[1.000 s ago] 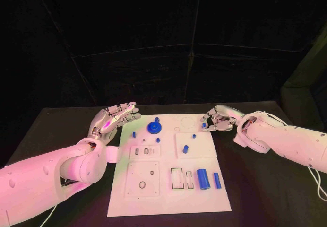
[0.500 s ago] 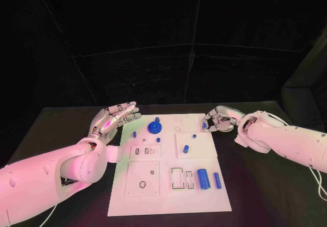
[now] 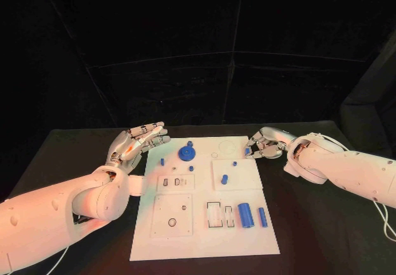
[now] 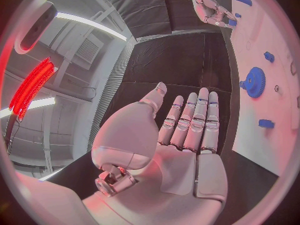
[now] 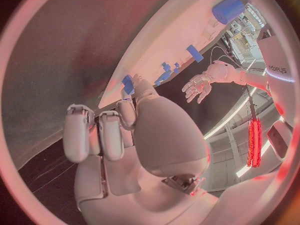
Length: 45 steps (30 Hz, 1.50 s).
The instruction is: Assemble the parts on the task board
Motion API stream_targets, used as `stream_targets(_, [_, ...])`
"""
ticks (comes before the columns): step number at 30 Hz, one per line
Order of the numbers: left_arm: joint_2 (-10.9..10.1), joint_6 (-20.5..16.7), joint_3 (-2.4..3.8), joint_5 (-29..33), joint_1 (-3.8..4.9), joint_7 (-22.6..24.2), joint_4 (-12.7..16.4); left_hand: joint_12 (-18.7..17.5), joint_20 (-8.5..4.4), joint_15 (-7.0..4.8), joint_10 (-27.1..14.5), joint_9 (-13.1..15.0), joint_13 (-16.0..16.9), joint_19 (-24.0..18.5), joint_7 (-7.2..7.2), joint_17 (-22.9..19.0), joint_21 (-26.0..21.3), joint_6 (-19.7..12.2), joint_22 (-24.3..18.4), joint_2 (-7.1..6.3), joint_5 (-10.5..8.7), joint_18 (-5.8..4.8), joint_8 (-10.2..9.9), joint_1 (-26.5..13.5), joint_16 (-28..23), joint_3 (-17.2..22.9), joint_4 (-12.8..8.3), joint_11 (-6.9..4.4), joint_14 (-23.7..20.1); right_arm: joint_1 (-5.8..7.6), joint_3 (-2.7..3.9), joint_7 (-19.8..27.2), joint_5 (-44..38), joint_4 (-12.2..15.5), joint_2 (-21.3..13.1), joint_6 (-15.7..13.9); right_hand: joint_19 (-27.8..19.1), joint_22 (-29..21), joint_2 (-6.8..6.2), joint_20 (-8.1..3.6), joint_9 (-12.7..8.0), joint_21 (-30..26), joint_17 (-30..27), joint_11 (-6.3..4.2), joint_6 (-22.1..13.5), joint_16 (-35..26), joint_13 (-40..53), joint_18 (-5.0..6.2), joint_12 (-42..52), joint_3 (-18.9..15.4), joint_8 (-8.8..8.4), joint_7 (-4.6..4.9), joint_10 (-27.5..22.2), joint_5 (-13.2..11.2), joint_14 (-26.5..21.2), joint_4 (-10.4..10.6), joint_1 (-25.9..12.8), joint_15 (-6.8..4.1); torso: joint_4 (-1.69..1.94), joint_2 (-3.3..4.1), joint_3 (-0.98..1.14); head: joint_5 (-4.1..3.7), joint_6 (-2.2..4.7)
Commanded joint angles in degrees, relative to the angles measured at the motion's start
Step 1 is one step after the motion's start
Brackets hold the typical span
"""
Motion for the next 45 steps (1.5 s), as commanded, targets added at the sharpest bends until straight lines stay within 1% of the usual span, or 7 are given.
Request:
stream_targets(1, [0.0, 0.7, 0.04, -0.4, 0.08, 0.3, 0.0, -0.2, -0.05, -0.10, 0.2, 0.0, 0.0, 0.3, 4.08, -0.1, -0.2, 0.0, -0.1, 0.36, 0.35, 0.05, -0.2, 0.2, -0.3, 0.2, -0.2, 0.06, 0.1, 0.09, 0.01, 0.0, -0.4, 0.1, 0.1, -0.3, 0.5, 4.1, 0.85, -0.25, 0.3, 0.3, 6.6, -0.95, 0.8, 0.3, 0.2, -0.97, 0.4, 0.5, 0.42, -0.34, 1.0, -0.6, 4.3, 0.0, 0.0, -0.59, 0.01, 0.01, 0.02, -0.08, -0.09])
stream_targets(11, [-0.2, 0.8, 0.04, -0.4, 0.08, 0.2, 0.0, -0.2, -0.05, -0.10, 0.2, 0.0, 0.0, 0.3, 4.08, -0.1, -0.2, 0.0, -0.1, 0.37, 0.35, 0.05, -0.2, 0.2, -0.3, 0.2, -0.2, 0.06, 0.1, 0.09, 0.01, -2.1, -0.5, 0.5, 0.2, -5.4, 1.1, 5.0, 2.07, -0.80, 0.6, 0.7, 7.2, -1.50, 2.0, 0.6, 1.1, -1.16, 1.3, 1.6, 0.61, -0.99, 1.8, -0.6, 4.4, 0.2, -0.7, -1.13, -0.01, 0.02, 0.03, -0.19, -0.11])
stream_targets(17, [-0.6, 0.7, 0.04, -0.4, 0.08, 0.2, 0.2, -0.2, -0.05, -0.10, 0.2, 0.0, 0.0, 0.3, 4.08, -0.1, -0.2, 0.0, -0.1, 0.37, 0.35, 0.05, -0.2, 0.1, -0.3, 0.2, -0.2, 0.07, 0.1, 0.10, 0.03, -3.2, -0.9, 2.6, -0.3, -8.6, 1.1, 5.0, 2.02, -0.89, 0.4, 0.8, 7.2, -1.37, 1.2, 0.6, 1.0, -1.18, 1.0, 2.1, -0.11, -0.71, 1.7, -0.3, 4.4, 0.1, -0.9, -1.07, 0.09, -0.11, -0.04, -0.04, -0.04])
stream_targets(22, [-0.9, 0.7, 0.04, -0.4, 0.09, 0.2, 0.3, -0.3, -0.04, -0.10, 0.2, 0.0, 0.0, 0.3, 4.09, -0.1, -0.2, 0.0, -0.1, 0.35, 0.34, 0.05, -0.2, 0.1, -0.3, 0.2, -0.2, 0.07, 0.1, 0.16, 0.08, -7.5, -1.0, 7.1, -1.4, -10.8, 0.9, 4.8, 2.36, -0.85, 0.4, 0.7, 7.0, -1.25, 0.9, 0.5, 0.8, -1.12, 0.7, 2.6, -0.44, -0.57, 1.5, -0.6, 4.4, 0.2, -1.1, -0.98, -0.04, -0.27, -0.12, -0.06, 0.06])
stream_targets(29, [-0.6, 1.0, 0.04, -0.4, 0.12, 0.2, -0.9, -0.3, -0.04, -0.09, 0.2, 0.0, 0.0, 0.3, 4.08, -0.1, -0.3, 0.0, -0.1, 0.35, 0.34, 0.05, -0.2, 0.0, -0.3, 0.2, -0.2, 0.07, 0.1, 0.29, 0.12, -13.7, -1.6, 14.3, -0.7, -12.8, 0.9, 4.8, 2.28, -0.77, 0.3, 0.6, 6.8, -1.09, 0.5, 0.4, 0.7, -1.12, 0.5, 3.1, -0.95, -0.36, 1.4, -1.0, 4.3, 0.2, -1.3, -0.86, -0.32, -1.21, -0.34, 0.49, -0.60])
stream_targets(35, [-0.2, 1.2, 0.04, -0.4, 0.14, 0.3, -2.0, -0.3, -0.04, -0.09, 0.2, 0.0, 0.0, 0.3, 4.08, -0.1, -0.3, 0.1, -0.1, 0.34, 0.34, 0.04, -0.2, 0.0, -0.3, 0.2, -0.2, 0.07, 0.1, 0.31, 0.10, -17.7, -7.5, 18.0, 2.8, -10.6, 0.9, 4.8, 2.07, -0.70, 0.3, 0.6, 6.6, -0.98, 0.4, 0.2, 0.4, -1.12, 0.1, 3.2, -1.15, -0.26, 1.2, -1.1, 4.3, 0.3, -1.7, -0.77, -0.42, -2.20, -0.55, 0.84, -1.19])
stream_targets(45, [0.5, 1.3, 0.04, 0.2, 0.55, 0.2, -3.8, -0.3, -0.04, -0.09, 0.2, 0.0, 0.0, 0.3, 4.08, -0.1, -0.3, 0.3, -0.1, 0.34, 0.34, 0.04, -0.2, 0.0, -0.3, 0.2, -0.2, 0.07, 0.1, 0.28, -0.04, -20.9, -17.0, 17.1, 10.4, -6.6, 0.9, 4.9, 2.00, -0.62, 0.4, 0.7, 6.6, -0.99, 0.7, 0.2, 0.5, -1.14, 0.1, 3.4, -1.15, -0.33, 1.2, -1.2, 4.3, 0.5, -2.1, -0.72, -0.17, -2.96, -0.85, 1.86, -1.77])
